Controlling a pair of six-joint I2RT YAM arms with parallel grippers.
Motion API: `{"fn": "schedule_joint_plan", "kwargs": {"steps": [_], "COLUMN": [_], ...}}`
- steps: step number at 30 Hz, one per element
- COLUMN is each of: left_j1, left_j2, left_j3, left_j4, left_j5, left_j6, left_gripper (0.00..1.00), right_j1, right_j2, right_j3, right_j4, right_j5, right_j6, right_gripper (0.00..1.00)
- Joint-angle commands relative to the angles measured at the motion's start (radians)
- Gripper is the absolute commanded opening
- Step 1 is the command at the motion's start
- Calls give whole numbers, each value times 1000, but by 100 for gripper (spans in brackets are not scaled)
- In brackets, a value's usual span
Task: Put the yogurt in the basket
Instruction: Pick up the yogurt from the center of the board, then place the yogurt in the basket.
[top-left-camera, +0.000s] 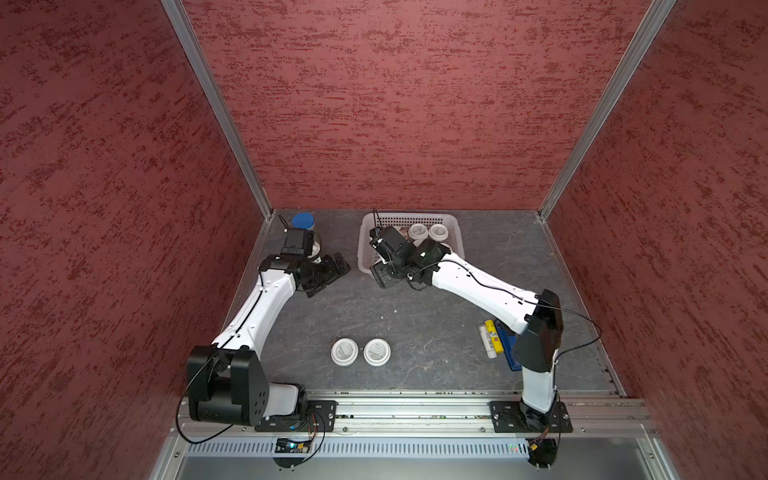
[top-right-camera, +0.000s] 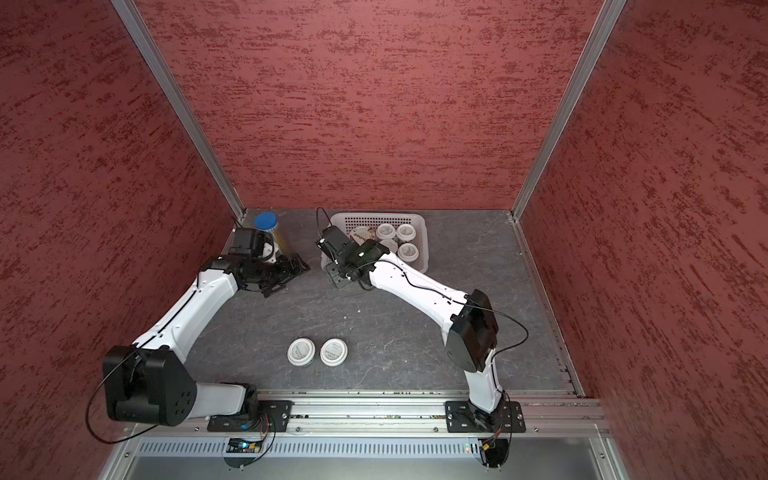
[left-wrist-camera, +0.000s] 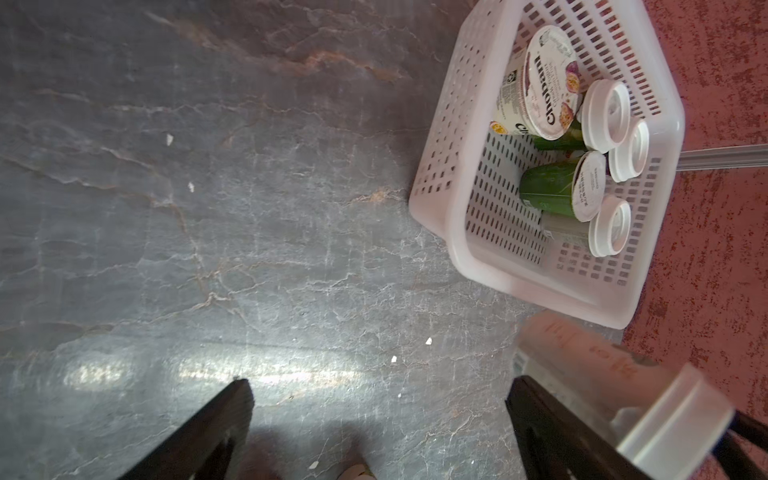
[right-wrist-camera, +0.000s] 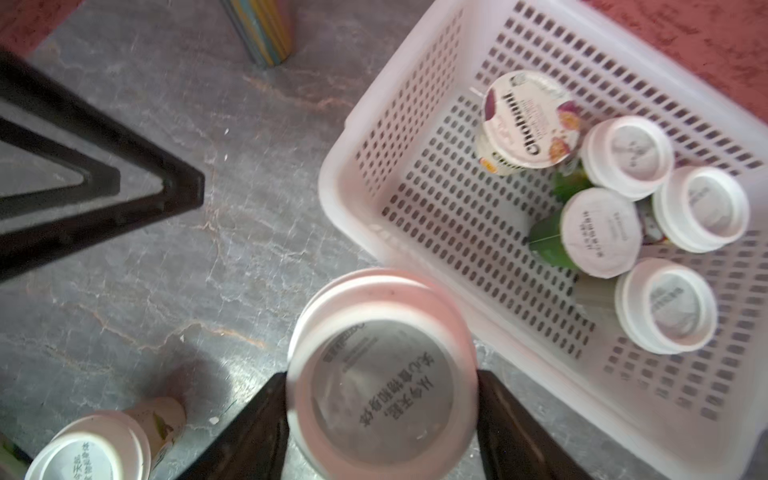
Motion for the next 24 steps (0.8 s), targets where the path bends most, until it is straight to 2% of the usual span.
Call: {"fn": "schedule_joint_plan", "kwargs": {"steps": [1,12,24], "left_j1": [-16,-23,-21], "left_j2": [46,165,213], "left_j3": [52,157,149], "left_j4": [18,6,23], "left_j5": [-17,-3,17], "left_j6": [-6,-1,-3], "left_gripper": [100,100,99], "right_j1": [-54,-162,-204], "right_j2": [29,272,386], "right_j3": [84,320,319], "right_j4": [-20,-12,31], "right_j5": [34,-10,-5], "right_j6": [-41,-81,-92], "right_gripper": [71,70,71]}}
